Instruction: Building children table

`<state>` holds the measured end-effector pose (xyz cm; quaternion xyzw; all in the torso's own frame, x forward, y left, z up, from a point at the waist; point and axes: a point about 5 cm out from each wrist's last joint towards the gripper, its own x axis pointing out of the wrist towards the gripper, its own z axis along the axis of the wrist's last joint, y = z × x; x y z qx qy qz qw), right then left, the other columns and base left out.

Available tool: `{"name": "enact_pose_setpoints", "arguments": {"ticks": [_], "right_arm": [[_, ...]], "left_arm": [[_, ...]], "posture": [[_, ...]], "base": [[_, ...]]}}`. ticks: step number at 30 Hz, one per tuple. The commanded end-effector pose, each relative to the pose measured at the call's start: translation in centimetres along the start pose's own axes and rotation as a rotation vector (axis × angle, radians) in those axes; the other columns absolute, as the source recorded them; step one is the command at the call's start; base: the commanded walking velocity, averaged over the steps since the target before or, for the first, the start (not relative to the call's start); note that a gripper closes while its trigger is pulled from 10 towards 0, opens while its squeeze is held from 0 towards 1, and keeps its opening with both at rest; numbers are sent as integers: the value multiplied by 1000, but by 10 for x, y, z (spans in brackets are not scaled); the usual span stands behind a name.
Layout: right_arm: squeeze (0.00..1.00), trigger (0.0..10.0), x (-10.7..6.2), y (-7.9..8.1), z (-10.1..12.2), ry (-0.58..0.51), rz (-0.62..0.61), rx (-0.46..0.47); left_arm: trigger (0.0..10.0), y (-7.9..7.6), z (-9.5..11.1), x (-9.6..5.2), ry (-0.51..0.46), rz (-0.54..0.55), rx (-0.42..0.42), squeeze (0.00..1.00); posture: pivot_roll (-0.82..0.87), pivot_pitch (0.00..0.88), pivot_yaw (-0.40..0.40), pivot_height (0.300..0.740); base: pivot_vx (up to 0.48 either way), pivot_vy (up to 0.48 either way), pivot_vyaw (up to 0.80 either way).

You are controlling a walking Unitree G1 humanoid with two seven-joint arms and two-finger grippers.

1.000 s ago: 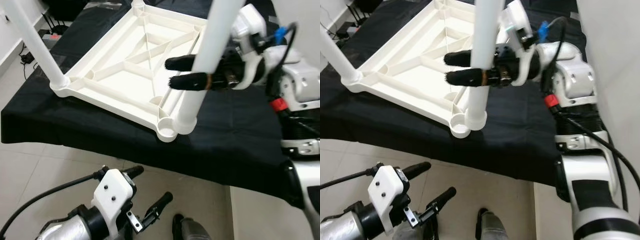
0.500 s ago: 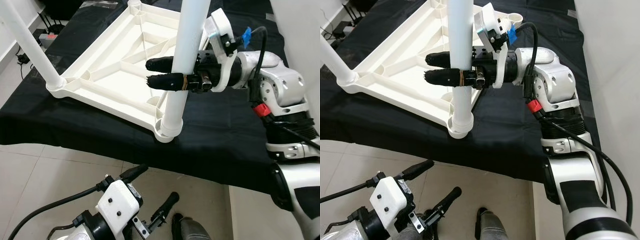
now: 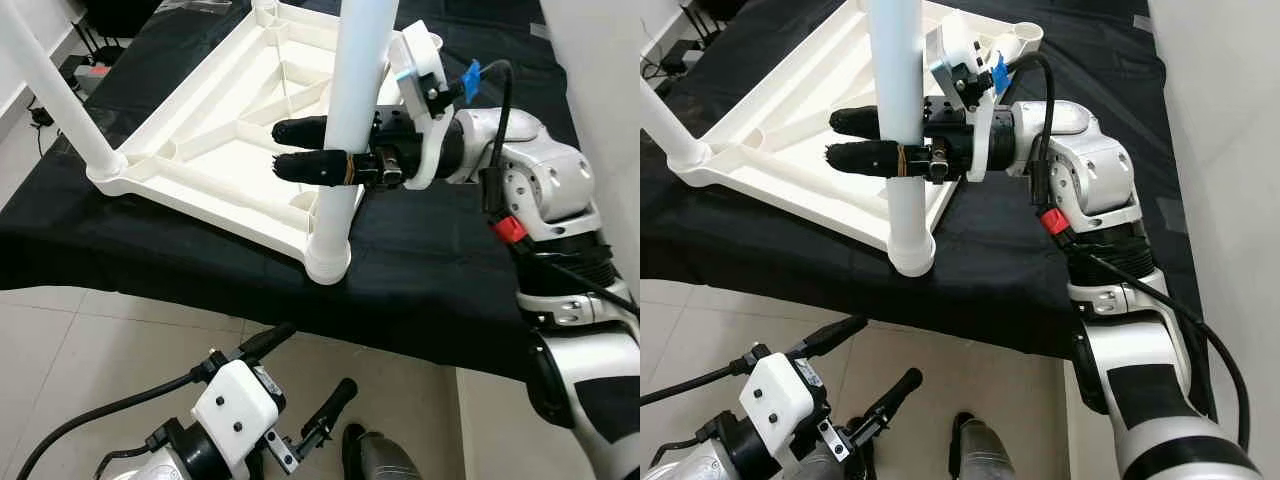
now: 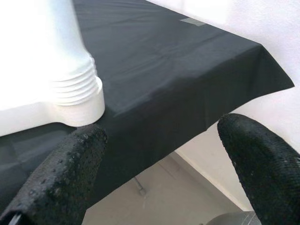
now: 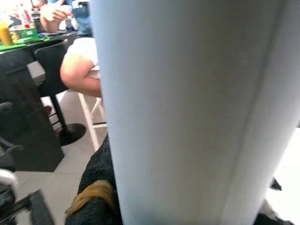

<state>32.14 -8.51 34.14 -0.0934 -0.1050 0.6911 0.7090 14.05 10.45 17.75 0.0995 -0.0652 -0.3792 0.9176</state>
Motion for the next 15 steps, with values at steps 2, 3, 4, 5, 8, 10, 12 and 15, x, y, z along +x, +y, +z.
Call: {"name": "enact_pose_setpoints", "arguments": {"ticks": [2,3,4,5,8,10,12,15], "right_arm": [[0,10000,4,-1,-10,30,-20,9],[0,10000,4,-1,-10,30,-20,9],[0,10000,5,-2,-9,32,-30,1],[0,10000,4,-2,-9,34,-36,-2],[0,10000,4,-2,-9,40,-47,-4],[0,10000,3,-1,-9,42,-51,-4],[0,10000,3,-1,-10,44,-53,-5],[0,10000,4,-1,-11,50,-63,-7]], "left_arm": [[10000,-4,-4,-1,12,-11,-9,0],[10000,-4,-4,-1,12,-11,-9,0],[10000,-4,-4,-1,10,-11,-8,0],[10000,-4,-4,-1,9,-11,-7,0],[10000,-4,-4,-1,6,-11,-4,0],[10000,-4,-4,-1,5,-11,-4,0],[10000,-4,-4,-1,5,-12,-4,0],[10000,-4,-4,0,5,-13,-3,0]], "posture": [[-36,321,-57,740],[-36,321,-57,740],[-35,320,-57,740],[-35,323,-58,740],[-36,323,-57,740],[-37,323,-56,740],[-36,323,-56,740],[-35,325,-56,740]], "base": [[0,0,0],[0,0,0],[0,0,0],[0,0,0],[0,0,0],[0,0,0],[0,0,0],[0,0,0]]}}
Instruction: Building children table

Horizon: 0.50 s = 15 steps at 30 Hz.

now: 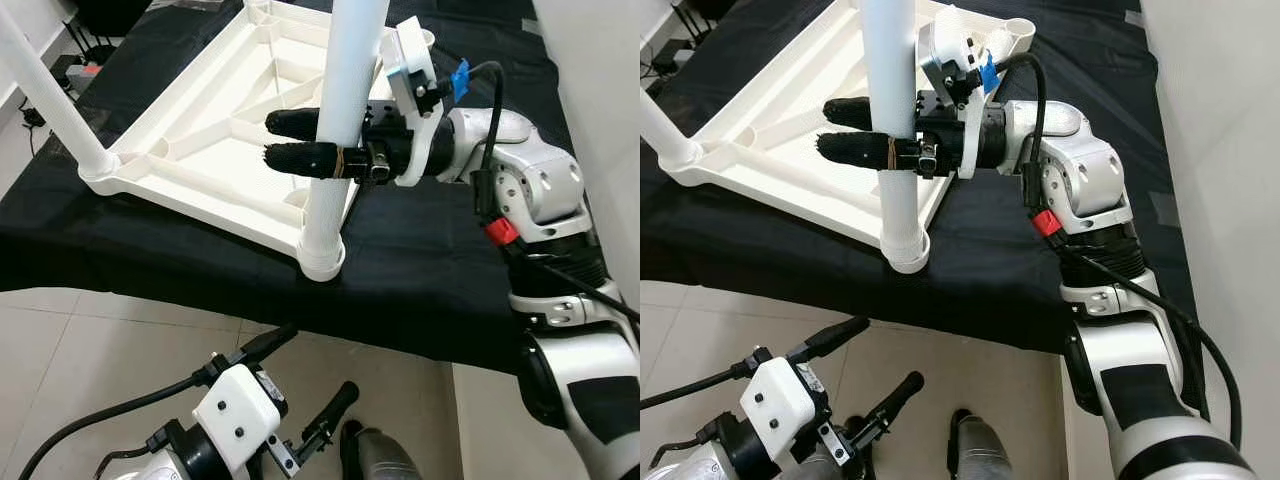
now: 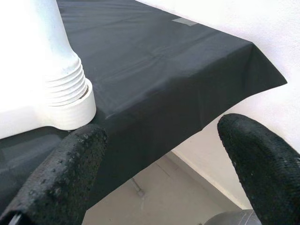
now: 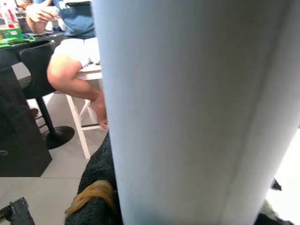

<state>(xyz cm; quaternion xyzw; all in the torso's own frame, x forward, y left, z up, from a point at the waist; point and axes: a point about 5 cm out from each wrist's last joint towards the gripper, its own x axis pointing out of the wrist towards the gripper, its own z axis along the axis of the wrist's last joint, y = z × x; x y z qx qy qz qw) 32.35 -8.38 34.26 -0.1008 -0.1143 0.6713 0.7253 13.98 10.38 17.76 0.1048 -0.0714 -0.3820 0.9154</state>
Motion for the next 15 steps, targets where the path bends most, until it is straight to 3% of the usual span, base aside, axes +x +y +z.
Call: {"name": "enact_pose_setpoints", "arguments": {"ticks": [1,15], "right_arm": [[0,10000,2,1,-12,48,-16,16],[0,10000,5,4,-18,76,-18,27]], "left_arm": [[10000,-4,-4,0,13,-7,-17,0],[10000,-4,-5,0,12,-7,-13,0]], "posture": [[-35,325,-56,740],[-35,321,-56,740]], "base": [[0,0,0],[0,0,0]]}}
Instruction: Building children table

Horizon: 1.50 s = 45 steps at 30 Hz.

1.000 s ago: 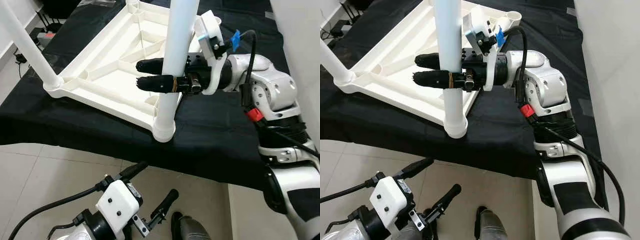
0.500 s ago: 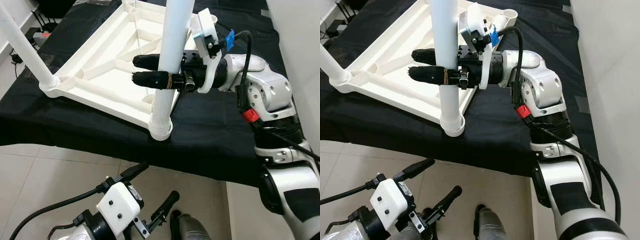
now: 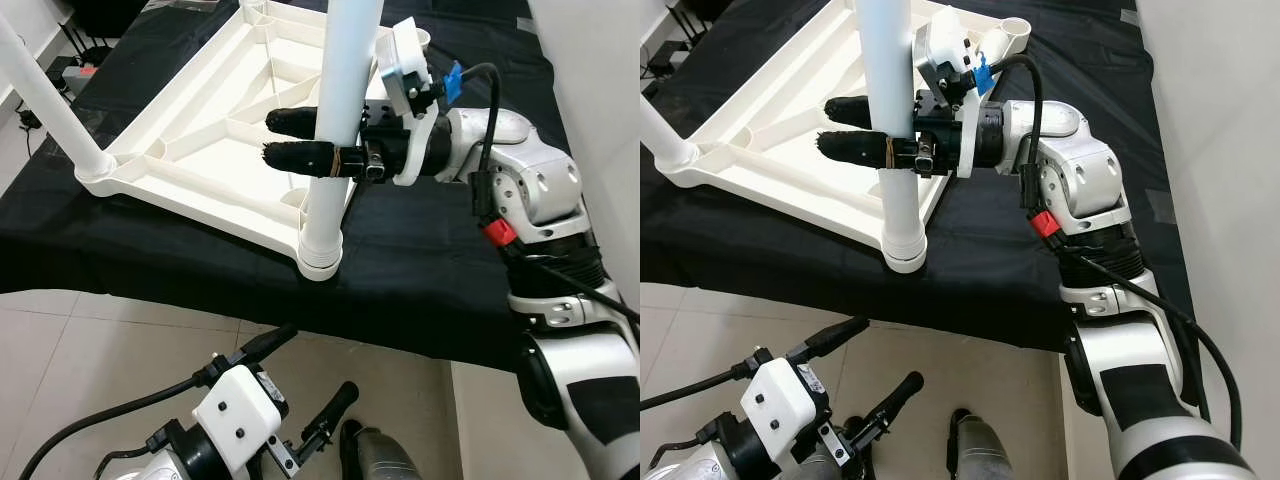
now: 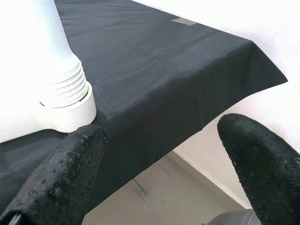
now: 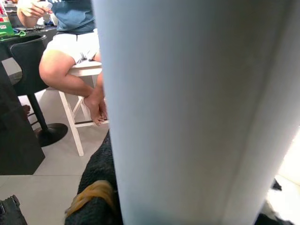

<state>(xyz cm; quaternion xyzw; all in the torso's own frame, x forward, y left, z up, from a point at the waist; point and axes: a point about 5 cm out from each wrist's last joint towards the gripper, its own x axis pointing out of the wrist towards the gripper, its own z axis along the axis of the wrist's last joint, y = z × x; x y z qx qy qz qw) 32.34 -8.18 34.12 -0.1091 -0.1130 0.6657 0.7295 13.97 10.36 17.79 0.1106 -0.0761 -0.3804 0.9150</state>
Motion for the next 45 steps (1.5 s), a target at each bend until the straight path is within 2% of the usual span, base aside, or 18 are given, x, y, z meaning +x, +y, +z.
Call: {"name": "enact_pose_setpoints", "arguments": {"ticks": [1,7,9,12,13,14,15,16,17,18,19,21,22,23,27,33,40,45], "right_arm": [[0,10000,3,3,-16,61,-6,38],[0,10000,2,6,-20,75,-35,56],[0,10000,2,8,-29,92,-151,91],[0,10000,2,8,-32,98,-203,105],[0,10000,2,9,-36,109,-278,94],[0,10000,1,10,-46,141,-530,83],[0,10000,-2,11,-52,161,-715,74],[0,10000,-2,11,-52,161,-715,74],[0,10000,-9,12,-59,194,-906,86],[0,10000,-15,21,-70,199,-1039,122],[0,10000,-15,21,-70,199,-1039,122],[0,10000,-22,29,-85,220,-1152,126],[0,10000,-22,29,-85,220,-1152,126],[0,10000,-27,26,-87,212,-1207,123],[0,10000,-22,21,-79,190,-1267,91],[0,10000,-1,25,-83,215,-1202,101],[0,10000,1,19,-83,215,-1195,113],[0,10000,-3,10,-84,187,-1239,174]], "left_arm": [[10000,-4,-5,0,16,-10,-28,0],[10000,-5,-6,0,16,-10,-27,0],[10000,-5,-6,-1,18,-9,-26,0],[10000,-5,-6,-1,18,-9,-25,0],[10000,-5,-7,-1,18,-8,-25,0],[10000,-5,-8,-1,19,-7,-23,0],[10000,-5,-8,-1,20,-6,-22,0],[10000,-5,-8,-1,20,-6,-22,0],[10000,-5,-10,-1,22,-5,-21,0],[10000,-5,-11,0,24,-5,-19,0],[10000,-5,-11,0,24,-5,-19,0],[10000,-3,-15,3,27,-3,-11,0],[10000,-3,-15,3,27,-3,-11,0],[10000,-2,-17,5,27,-3,-7,0],[10000,1,-23,8,29,0,3,0],[10000,6,-29,11,33,16,31,0],[10000,7,-32,13,35,19,35,0],[10000,8,-33,13,33,19,39,0]], "posture": [[-35,321,-56,740],[-37,316,-57,740],[-39,311,-60,740],[-39,311,-60,740],[-37,305,-70,740],[-38,298,-79,740],[-38,298,-79,740],[-38,298,-79,740],[-38,287,-85,740],[-39,281,-90,740],[-39,281,-90,740],[-35,255,-86,740],[-35,255,-86,740],[-33,240,-82,740],[-32,223,-78,740],[-17,189,-90,740],[-13,183,-98,740],[-4,186,-99,740]], "base": [[0,0,0],[0,0,0],[0,0,0],[0,0,0],[0,0,0],[0,0,0],[0,0,0],[0,0,0],[0,0,0],[0,0,0],[0,0,0],[0,0,0],[0,0,0],[0,0,0],[0,0,0],[0,0,0],[0,0,0],[0,0,0]]}}
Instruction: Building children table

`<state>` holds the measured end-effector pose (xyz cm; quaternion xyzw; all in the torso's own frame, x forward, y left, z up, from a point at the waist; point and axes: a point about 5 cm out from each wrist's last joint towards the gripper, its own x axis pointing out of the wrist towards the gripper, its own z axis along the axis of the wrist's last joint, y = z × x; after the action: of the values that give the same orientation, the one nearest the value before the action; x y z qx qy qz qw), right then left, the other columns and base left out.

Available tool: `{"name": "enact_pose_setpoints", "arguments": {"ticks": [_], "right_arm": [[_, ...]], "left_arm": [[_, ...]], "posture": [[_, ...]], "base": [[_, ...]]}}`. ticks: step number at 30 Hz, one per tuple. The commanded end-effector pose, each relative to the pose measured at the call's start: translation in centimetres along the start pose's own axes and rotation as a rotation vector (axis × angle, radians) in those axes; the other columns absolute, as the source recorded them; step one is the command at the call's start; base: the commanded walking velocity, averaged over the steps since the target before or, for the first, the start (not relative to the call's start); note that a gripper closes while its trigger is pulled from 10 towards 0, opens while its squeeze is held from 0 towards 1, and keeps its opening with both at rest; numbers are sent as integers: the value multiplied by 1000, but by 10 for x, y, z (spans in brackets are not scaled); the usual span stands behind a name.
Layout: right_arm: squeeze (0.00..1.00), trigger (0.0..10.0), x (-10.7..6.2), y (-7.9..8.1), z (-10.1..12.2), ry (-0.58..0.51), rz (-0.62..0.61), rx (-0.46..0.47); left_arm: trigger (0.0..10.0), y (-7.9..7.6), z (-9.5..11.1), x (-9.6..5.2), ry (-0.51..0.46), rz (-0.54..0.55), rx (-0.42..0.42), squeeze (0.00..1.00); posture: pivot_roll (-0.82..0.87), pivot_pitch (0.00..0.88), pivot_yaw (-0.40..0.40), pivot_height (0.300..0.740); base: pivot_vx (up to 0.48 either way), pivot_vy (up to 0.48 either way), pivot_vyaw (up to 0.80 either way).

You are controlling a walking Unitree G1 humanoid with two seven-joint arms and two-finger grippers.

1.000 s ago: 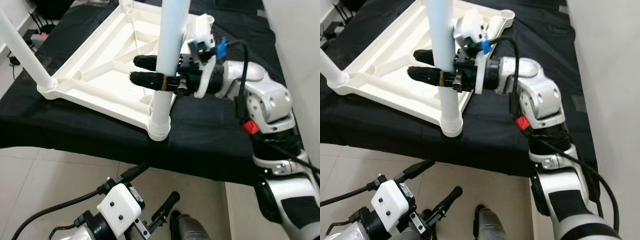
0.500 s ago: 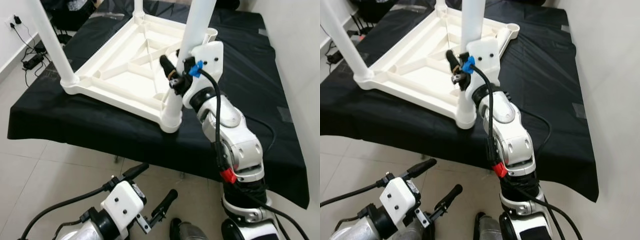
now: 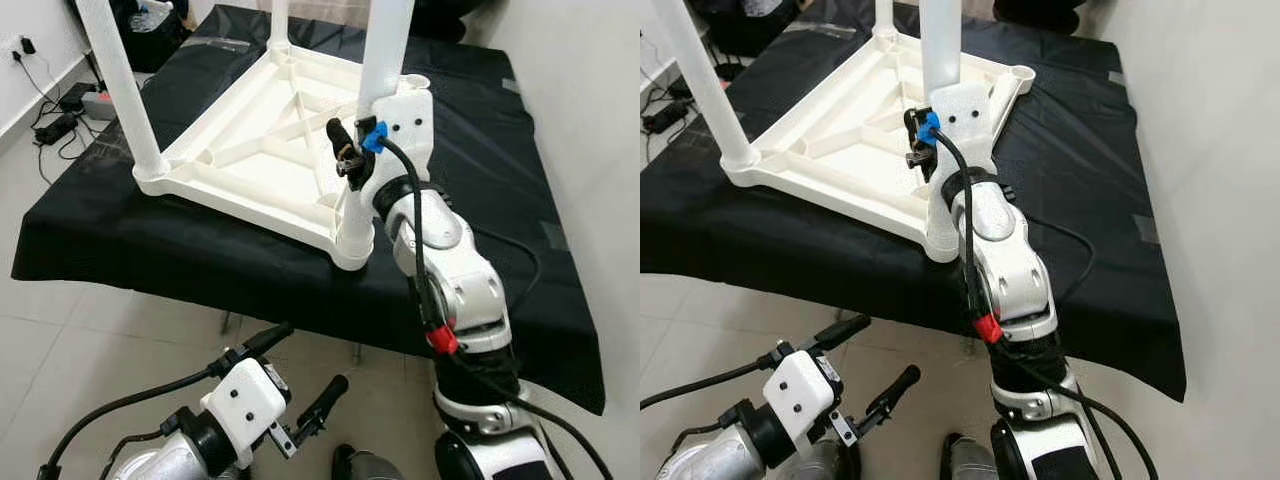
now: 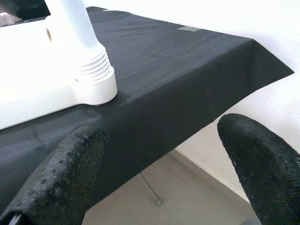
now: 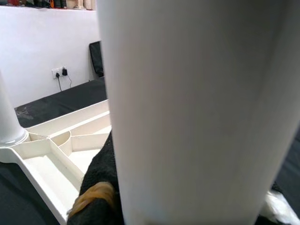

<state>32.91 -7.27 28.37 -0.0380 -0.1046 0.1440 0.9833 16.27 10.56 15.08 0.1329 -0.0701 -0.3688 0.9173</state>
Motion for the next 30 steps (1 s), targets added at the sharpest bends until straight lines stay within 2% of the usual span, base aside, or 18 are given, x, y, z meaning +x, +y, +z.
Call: {"name": "enact_pose_setpoints", "arguments": {"ticks": [1,9,25,27,30], "right_arm": [[0,10000,2,-14,-29,142,-74,71],[0,10000,2,-22,-33,161,-109,131],[0,10000,3,-24,-34,160,-121,147],[0,10000,3,-23,-34,161,-120,148],[0,10000,3,-23,-35,161,-119,148]], "left_arm": [[10000,-2,-2,-1,3,1,2,0],[10000,-2,-2,-1,1,-1,2,0],[10000,-2,-1,-2,6,13,28,0],[10000,9,4,1,-5,65,84,0],[10000,14,7,3,-12,90,113,0]], "posture": [[-4,186,-99,740],[-4,188,-95,740],[6,184,-88,740],[4,179,-88,740],[4,179,-88,740]], "base": [[0,0,0],[0,0,0],[0,0,0],[0,0,0],[0,0,0]]}}
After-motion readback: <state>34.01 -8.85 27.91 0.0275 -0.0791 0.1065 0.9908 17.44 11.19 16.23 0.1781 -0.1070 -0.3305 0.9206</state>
